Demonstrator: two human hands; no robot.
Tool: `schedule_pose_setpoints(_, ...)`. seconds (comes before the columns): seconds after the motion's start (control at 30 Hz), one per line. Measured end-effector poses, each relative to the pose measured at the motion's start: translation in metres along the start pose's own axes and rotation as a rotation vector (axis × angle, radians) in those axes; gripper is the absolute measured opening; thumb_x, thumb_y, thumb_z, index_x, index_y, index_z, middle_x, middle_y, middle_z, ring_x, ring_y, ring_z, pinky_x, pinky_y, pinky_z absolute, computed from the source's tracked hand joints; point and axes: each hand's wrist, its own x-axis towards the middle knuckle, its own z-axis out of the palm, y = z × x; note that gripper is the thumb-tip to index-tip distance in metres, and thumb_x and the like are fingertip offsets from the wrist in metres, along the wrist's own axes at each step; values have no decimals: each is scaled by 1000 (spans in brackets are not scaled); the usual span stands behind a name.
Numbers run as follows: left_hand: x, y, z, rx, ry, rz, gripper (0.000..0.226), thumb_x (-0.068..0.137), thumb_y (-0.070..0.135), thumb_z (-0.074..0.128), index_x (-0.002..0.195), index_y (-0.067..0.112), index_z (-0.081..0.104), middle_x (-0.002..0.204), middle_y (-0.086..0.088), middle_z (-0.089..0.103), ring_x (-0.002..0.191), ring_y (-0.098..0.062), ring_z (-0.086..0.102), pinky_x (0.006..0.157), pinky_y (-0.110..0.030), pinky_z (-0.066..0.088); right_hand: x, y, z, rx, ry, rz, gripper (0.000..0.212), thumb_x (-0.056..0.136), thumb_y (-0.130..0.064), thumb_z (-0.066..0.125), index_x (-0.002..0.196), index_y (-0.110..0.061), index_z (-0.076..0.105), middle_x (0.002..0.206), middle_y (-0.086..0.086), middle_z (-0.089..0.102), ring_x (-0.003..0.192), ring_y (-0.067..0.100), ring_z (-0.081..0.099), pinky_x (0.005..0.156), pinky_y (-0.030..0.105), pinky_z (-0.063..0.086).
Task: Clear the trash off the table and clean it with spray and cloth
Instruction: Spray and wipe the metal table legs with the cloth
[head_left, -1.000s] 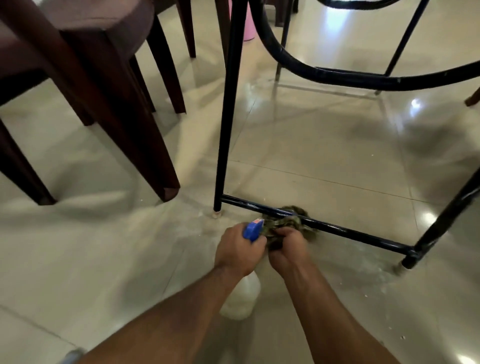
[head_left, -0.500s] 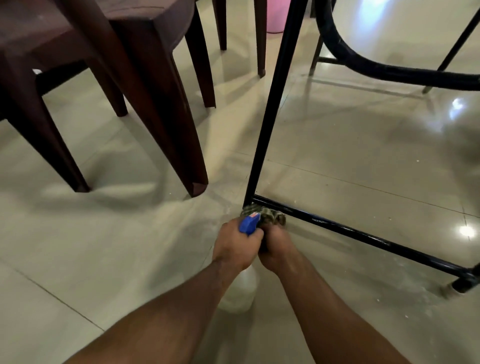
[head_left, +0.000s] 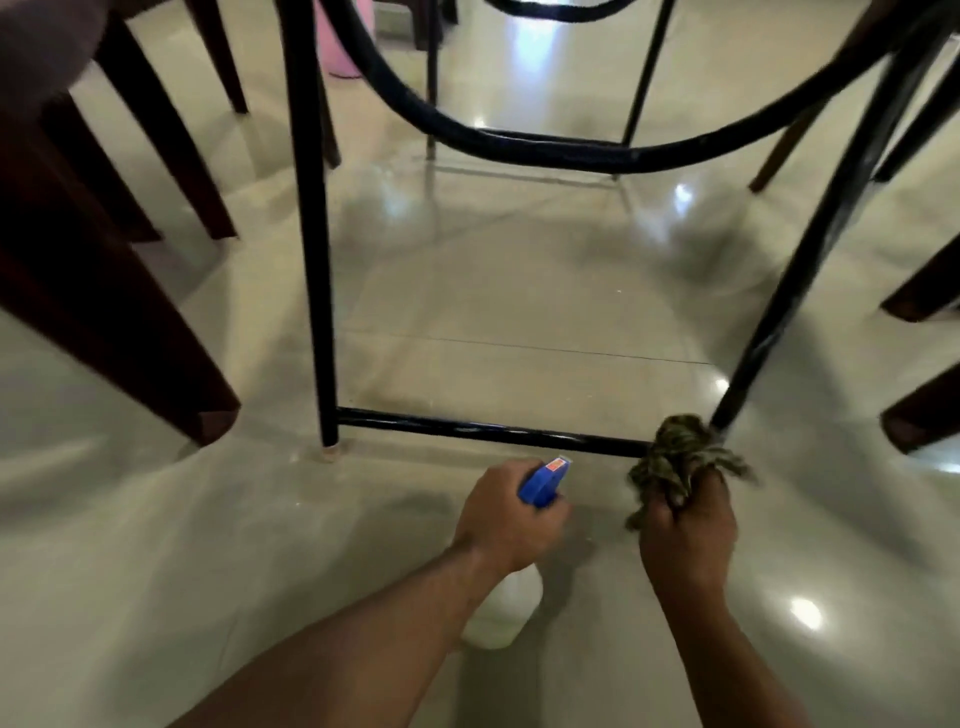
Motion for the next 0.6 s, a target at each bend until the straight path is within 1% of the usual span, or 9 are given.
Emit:
schedule_pose_setpoints(0.1,7,13,29,-11,-70,35,24,78,28,61,60,21,47,51,8,39,50,-11,33,51,-31,34,34,27,-5,-399,37,-271,36,79,7,62,110,-11,67,115,15,65,108,33,54,95,46,46)
schedule_pose_setpoints(0.17,11,16,33,-6,-85,50,29,80,23,64,57,25,47,49,10,39,49,-10,34,48,-27,34,47,40,2,-659,-127,-366,41,79,1,60,119,-9,64,121,16,62,115,36,54,99,50,46)
schedule_pose_setpoints(0.2,12,16,33,-5,-85,50,26,80,25,63,58,22,49,49,9,40,49,-10,35,47,-32,36,47,47,10,-743,-207,-358,50,79,-2,57,129,-8,59,130,16,58,125,36,52,106,52,42)
schedule_pose_setpoints(0.27,15,9,28,10,-54,41,23,78,27,63,60,19,51,50,8,41,49,-10,35,48,-38,38,38,46,30,-724,-292,-234,65,83,-6,53,147,-7,43,151,15,43,144,33,34,121,48,21)
schedule_pose_setpoints(0.33,15,4,21,31,-39,23,26,80,23,66,59,22,50,50,9,41,49,-9,34,48,-28,33,27,44,44,-597,-319,-184,70,86,-6,52,153,-8,32,160,13,30,152,29,17,124,43,5)
schedule_pose_setpoints(0.43,17,-2,7,48,13,-35,22,76,31,64,63,17,53,50,9,42,49,-11,34,50,-29,35,33,57,33,-541,-388,-405,66,86,-7,49,150,-17,41,154,8,42,149,28,27,123,49,20)
schedule_pose_setpoints(0.5,20,-5,-3,43,52,-55,22,72,34,61,62,19,49,47,9,39,48,-13,33,50,-31,34,46,64,27,-536,-269,-311,55,82,-6,54,136,-18,52,137,8,56,135,34,44,114,52,33)
schedule_pose_setpoints(0.57,19,-8,-10,50,84,-51,20,71,32,60,60,23,46,47,9,38,48,-13,31,49,-32,32,33,51,46,-569,-201,-168,60,80,-6,58,140,-10,50,141,14,53,138,37,39,118,55,26)
schedule_pose_setpoints(0.6,20,-7,-14,45,101,-44,21,71,31,60,58,24,44,47,8,37,48,-13,30,50,-32,31,22,40,60,-553,-230,-199,66,80,-8,55,146,-8,45,149,16,47,144,35,32,122,54,18)
